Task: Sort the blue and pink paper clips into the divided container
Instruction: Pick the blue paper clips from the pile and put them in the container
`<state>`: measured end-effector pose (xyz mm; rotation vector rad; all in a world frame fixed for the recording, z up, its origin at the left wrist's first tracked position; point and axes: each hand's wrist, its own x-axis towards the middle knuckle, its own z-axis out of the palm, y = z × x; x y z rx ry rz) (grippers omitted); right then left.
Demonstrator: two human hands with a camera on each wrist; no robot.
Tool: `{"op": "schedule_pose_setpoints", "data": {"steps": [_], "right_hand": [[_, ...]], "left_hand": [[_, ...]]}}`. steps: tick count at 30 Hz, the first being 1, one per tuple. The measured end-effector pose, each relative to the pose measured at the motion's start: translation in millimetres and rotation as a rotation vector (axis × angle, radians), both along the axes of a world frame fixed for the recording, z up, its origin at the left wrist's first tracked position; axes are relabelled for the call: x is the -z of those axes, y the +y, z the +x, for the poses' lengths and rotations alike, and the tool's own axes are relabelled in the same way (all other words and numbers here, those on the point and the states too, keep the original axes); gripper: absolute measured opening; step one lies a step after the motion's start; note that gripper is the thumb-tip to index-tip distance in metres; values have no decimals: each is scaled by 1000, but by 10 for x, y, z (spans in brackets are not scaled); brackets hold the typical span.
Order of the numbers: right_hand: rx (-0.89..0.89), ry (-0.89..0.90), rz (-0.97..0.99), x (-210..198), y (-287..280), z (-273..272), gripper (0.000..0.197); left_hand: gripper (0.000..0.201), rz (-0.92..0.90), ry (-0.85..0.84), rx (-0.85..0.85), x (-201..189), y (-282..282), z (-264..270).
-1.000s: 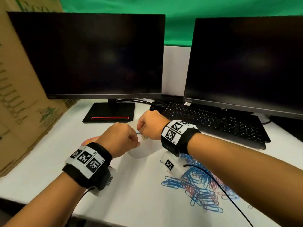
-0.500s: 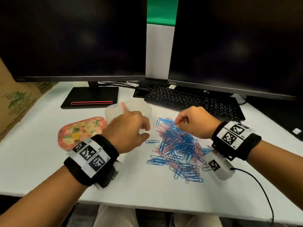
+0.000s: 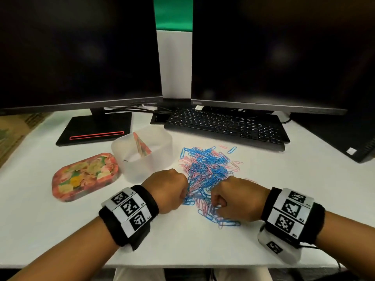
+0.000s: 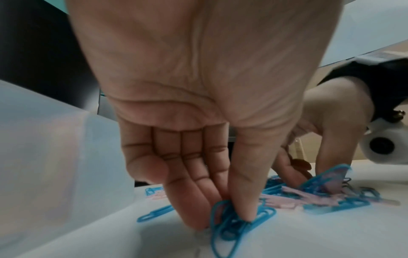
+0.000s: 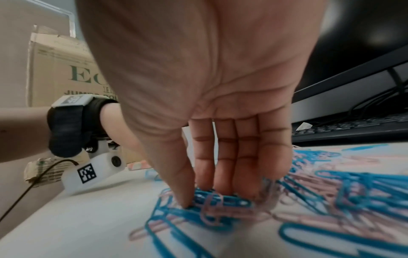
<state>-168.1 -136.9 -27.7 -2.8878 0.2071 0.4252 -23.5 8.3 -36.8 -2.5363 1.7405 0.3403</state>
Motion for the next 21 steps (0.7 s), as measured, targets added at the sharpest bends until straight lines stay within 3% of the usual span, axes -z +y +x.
{"op": "schedule_pose_setpoints", "data": {"steps": [4, 10, 14, 16, 18, 21], "right_hand": [[58, -38, 73, 54, -92, 42, 12], [82, -108, 73, 57, -211, 117, 13], [108, -155, 129, 59, -269, 165, 6], [91, -143, 133, 76, -259, 179, 13], [55, -117, 92, 110, -221, 195, 21], [42, -118, 34, 148, -172, 230, 19]], "left_hand": [[15, -58, 62, -60, 25, 34, 119], [3, -236, 193, -130, -46, 61, 222], [18, -360, 385, -185, -80, 56, 260], [24, -392, 471, -213, -69, 55, 281], [26, -415, 518, -236, -55, 52, 295], [25, -450, 625, -285, -50, 51, 303]]}}
